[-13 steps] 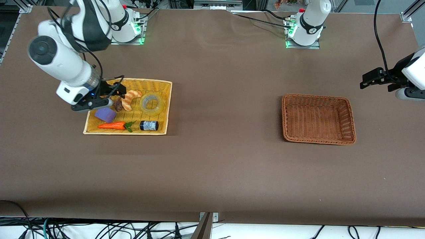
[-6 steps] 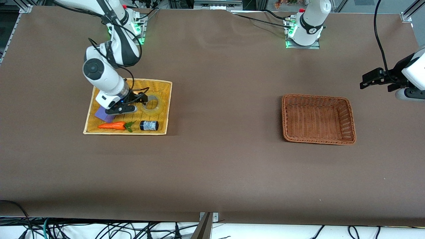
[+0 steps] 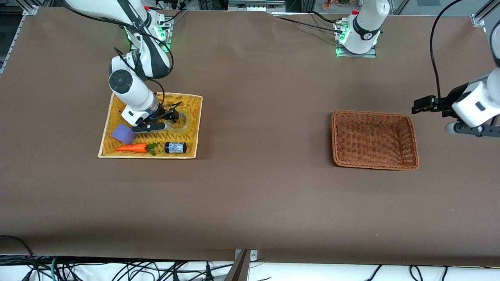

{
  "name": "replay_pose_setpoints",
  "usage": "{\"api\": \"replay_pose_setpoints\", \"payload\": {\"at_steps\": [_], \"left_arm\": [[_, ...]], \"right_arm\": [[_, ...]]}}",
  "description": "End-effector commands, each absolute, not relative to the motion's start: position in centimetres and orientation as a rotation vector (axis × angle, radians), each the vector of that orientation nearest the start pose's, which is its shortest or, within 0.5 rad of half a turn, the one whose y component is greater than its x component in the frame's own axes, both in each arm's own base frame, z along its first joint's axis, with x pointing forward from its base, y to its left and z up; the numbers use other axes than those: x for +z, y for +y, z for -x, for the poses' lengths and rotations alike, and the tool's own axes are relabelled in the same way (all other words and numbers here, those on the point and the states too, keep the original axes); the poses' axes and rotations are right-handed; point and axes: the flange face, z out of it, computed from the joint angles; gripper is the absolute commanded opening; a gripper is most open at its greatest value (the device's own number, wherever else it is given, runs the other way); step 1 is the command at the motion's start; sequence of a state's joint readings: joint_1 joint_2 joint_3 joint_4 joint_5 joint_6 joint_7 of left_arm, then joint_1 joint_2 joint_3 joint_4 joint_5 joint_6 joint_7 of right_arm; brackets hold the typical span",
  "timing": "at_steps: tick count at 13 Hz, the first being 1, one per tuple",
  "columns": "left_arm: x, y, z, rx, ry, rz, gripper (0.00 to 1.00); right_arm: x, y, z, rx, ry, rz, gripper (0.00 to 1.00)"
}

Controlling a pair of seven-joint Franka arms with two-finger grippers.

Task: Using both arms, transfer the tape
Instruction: 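Lift the tape with the right gripper while the left gripper nears the basket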

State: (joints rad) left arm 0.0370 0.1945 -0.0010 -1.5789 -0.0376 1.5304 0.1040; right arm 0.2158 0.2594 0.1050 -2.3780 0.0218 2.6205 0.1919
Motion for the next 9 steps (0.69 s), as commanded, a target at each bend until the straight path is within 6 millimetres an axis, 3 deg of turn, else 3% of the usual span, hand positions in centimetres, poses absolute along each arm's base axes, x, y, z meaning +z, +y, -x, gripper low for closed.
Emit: {"api": "replay_pose_setpoints", "payload": {"at_steps": [1,3,5,9], "left_arm": [[48.5,2.0,-61.0,0.367,0.100,3.190,1.00],[46.3,1.3,-62.6,0.283,0.121,3.187,1.00],[44.3,1.0,-63.5,0.283,0.118,3.196,1.00],[41.6,0.2,-64.2,0.303,0.136,3.194,1.00]], "right_arm": [[20.6,16.1,-47.6,0.022,-0.149,3.103,0.27],[21.2,16.2,-47.7,0.022,-0.145,3.104,0.00],[24.6,17.3,-48.7,0.009,-0.169,3.100,0.00],[34.3,21.9,-53.4,0.117,-0.217,3.100,0.00]]}}
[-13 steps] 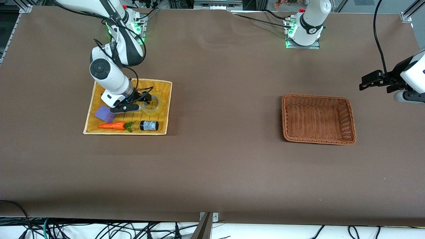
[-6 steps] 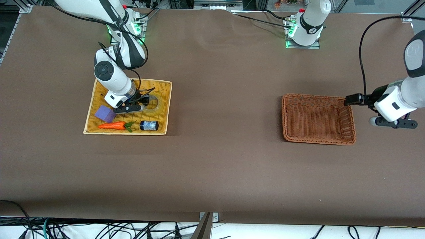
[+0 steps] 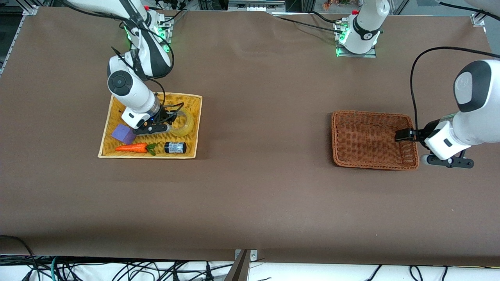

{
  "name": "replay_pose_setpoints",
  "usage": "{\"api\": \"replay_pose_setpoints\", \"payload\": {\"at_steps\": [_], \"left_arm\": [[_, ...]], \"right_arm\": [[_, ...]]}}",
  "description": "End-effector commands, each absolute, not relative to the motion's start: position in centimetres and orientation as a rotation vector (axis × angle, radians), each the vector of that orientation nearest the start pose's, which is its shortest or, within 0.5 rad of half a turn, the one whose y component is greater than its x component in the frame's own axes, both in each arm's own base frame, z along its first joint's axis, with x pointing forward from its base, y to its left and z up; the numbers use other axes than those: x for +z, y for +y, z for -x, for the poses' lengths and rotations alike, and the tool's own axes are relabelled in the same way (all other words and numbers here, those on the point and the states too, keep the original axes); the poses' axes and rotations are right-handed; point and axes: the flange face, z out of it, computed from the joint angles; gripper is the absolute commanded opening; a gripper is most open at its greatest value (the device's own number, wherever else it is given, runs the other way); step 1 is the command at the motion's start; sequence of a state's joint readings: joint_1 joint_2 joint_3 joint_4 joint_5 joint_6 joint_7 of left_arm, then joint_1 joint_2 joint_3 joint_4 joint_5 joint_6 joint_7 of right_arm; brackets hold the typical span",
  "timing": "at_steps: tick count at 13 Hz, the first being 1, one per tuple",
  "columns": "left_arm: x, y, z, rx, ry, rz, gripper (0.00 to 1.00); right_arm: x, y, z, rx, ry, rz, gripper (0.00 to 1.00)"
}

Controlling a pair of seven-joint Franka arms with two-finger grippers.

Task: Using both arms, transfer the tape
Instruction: 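Lift the tape with the right gripper while the left gripper nears the basket, then carry the tape with the right gripper and set it on the table between the baskets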

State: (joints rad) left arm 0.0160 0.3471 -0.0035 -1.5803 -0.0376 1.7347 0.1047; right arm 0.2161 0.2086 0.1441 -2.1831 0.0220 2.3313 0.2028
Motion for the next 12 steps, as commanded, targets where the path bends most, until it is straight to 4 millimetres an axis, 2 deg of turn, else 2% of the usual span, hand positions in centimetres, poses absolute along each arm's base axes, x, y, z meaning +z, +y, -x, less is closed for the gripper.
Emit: {"api": "replay_pose_setpoints", "payload": {"at_steps": [1,2,3,4,5,8,11,12], "left_arm": [[40.9,0.1,-64.5,0.294,0.136,3.196,1.00],[40.4,0.0,-64.6,0.291,0.137,3.197,1.00],[39.6,-0.3,-64.7,0.309,0.143,3.196,1.00],[39.6,-0.9,-64.8,0.300,0.149,3.199,1.00],[39.3,-1.7,-64.9,0.298,0.158,3.202,1.00],[37.9,-3.9,-65.0,0.268,0.156,3.212,1.00],[36.1,-8.6,-63.7,0.284,0.109,3.223,1.00],[35.9,-10.6,-63.2,0.279,0.069,3.229,1.00]], "right_arm": [[35.4,23.2,-54.3,0.147,-0.191,3.103,0.00],[36.6,25.7,-54.6,0.154,-0.172,3.103,0.00],[37.2,29.0,-54.2,0.143,-0.166,3.101,0.00],[37.1,32.8,-53.0,0.132,-0.141,3.106,0.00],[35.9,35.4,-52.2,0.146,-0.059,3.113,0.00],[32.7,44.8,-49.8,0.119,0.073,3.080,0.00],[29.1,53.6,-47.2,0.041,0.225,3.076,0.00],[27.5,55.7,-46.5,0.012,0.274,3.086,0.00]]}}
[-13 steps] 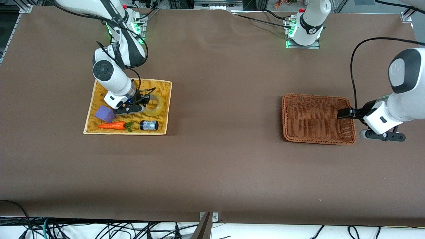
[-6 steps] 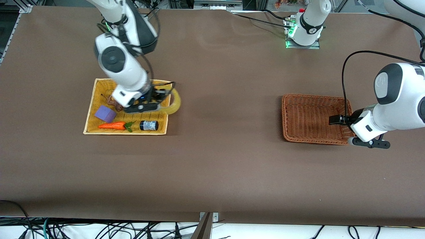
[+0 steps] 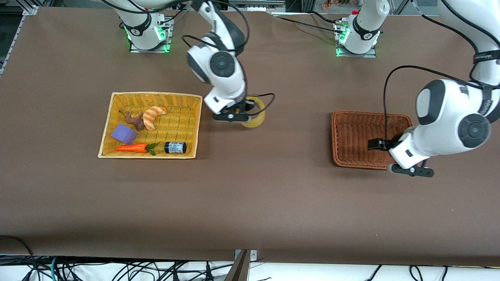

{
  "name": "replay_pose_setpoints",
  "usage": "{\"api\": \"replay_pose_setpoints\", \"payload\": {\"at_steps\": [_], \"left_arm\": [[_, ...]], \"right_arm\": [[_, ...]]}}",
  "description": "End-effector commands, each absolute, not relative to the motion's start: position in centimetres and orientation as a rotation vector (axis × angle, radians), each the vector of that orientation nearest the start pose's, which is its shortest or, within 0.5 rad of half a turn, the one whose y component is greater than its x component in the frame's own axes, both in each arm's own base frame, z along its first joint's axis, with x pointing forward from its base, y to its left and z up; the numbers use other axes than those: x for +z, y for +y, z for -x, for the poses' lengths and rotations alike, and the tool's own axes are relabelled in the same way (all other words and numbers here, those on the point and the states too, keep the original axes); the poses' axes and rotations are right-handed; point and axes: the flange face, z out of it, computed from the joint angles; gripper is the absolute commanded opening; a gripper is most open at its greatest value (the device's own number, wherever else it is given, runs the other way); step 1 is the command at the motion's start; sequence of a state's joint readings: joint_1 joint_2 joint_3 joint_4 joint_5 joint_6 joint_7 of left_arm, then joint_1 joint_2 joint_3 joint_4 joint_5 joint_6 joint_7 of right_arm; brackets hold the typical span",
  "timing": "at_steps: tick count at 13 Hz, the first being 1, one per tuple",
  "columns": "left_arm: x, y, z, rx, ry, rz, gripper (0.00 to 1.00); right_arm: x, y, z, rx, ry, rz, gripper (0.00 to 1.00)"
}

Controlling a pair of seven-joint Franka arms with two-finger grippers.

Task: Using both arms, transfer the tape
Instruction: 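Carry the tape with the right gripper and set it on the table between the baskets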

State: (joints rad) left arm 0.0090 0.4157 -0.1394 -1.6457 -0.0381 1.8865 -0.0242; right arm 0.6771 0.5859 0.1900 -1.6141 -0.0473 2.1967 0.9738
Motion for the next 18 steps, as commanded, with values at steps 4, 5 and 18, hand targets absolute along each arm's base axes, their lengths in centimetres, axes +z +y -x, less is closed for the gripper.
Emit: {"api": "replay_pose_setpoints", "payload": {"at_steps": [4,5,18], "left_arm": [[33.2,-18.1,-60.1,0.174,0.039,3.188,1.00],[32.5,-19.1,-59.4,0.157,0.041,3.173,1.00],[26.6,-24.7,-52.3,0.112,-0.033,3.218,1.00]], "right_arm": [[23.2,57.2,-45.6,-0.033,0.286,3.058,0.00],[22.3,57.2,-45.5,-0.027,0.284,3.059,0.00],[37.3,41.4,-53.3,-0.045,0.040,3.127,1.00]]}}
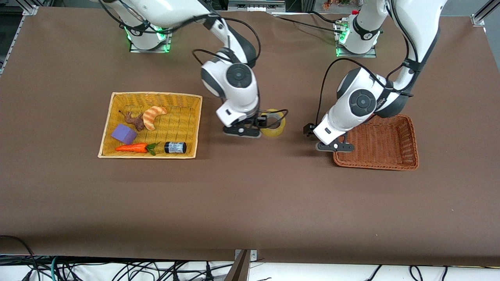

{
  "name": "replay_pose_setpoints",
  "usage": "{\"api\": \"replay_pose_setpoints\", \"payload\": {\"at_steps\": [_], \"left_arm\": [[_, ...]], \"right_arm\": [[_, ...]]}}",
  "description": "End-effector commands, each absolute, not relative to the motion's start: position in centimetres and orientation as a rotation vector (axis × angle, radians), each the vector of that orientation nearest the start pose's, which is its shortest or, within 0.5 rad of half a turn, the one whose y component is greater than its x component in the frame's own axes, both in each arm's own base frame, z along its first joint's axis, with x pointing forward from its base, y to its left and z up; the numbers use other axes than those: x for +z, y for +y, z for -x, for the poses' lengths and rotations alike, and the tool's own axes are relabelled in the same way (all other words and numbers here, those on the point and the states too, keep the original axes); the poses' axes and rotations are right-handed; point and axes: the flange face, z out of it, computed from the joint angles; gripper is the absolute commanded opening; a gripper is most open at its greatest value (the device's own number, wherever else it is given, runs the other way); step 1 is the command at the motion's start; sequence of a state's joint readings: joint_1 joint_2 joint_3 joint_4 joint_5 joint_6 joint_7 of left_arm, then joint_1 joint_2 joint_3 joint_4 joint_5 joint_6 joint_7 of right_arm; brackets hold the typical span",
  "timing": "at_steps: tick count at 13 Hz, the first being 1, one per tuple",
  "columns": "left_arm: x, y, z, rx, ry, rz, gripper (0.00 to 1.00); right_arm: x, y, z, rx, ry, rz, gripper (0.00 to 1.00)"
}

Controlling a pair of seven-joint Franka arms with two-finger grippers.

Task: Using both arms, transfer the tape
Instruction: 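Carry the tape with the right gripper and set it on the table between the baskets, then open the right gripper and withdraw while the left gripper reaches the tape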

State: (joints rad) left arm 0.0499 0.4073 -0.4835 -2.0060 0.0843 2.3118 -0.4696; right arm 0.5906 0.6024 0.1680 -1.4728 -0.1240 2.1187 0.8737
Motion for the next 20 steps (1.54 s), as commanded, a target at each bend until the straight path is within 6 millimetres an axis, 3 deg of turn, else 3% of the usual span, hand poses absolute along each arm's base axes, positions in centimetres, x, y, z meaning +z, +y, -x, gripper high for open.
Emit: {"api": "replay_pose_setpoints", "payload": {"at_steps": [1,3,4,8,11,14,18,20], "left_arm": [[25.9,-25.0,-51.6,0.087,-0.066,3.227,1.00],[25.2,-25.7,-51.0,0.057,-0.113,3.199,1.00],[25.2,-27.3,-50.1,0.050,-0.117,3.192,1.00],[24.6,-30.7,-48.1,0.019,-0.190,3.159,1.00],[23.8,-31.9,-47.5,0.040,-0.197,3.168,1.00],[22.4,-33.5,-46.7,0.003,-0.246,3.164,1.00],[21.7,-35.5,-46.3,-0.017,-0.250,3.162,1.00],[21.9,-36.0,-46.5,-0.026,-0.246,3.169,1.00]], "right_arm": [[39.4,38.4,-53.5,-0.024,-0.020,3.118,1.00],[42.9,31.9,-53.9,0.049,-0.125,3.117,1.00],[44.3,28.6,-54.3,0.068,-0.182,3.118,1.00],[47.8,17.2,-55.0,0.112,-0.365,3.108,1.00],[49.7,10.1,-54.5,0.118,-0.480,3.088,1.00],[50.6,6.5,-53.8,0.131,-0.487,3.079,1.00],[50.5,5.3,-53.0,0.147,-0.449,3.078,1.00],[53.0,5.0,-51.8,0.165,-0.439,3.069,1.00]]}}
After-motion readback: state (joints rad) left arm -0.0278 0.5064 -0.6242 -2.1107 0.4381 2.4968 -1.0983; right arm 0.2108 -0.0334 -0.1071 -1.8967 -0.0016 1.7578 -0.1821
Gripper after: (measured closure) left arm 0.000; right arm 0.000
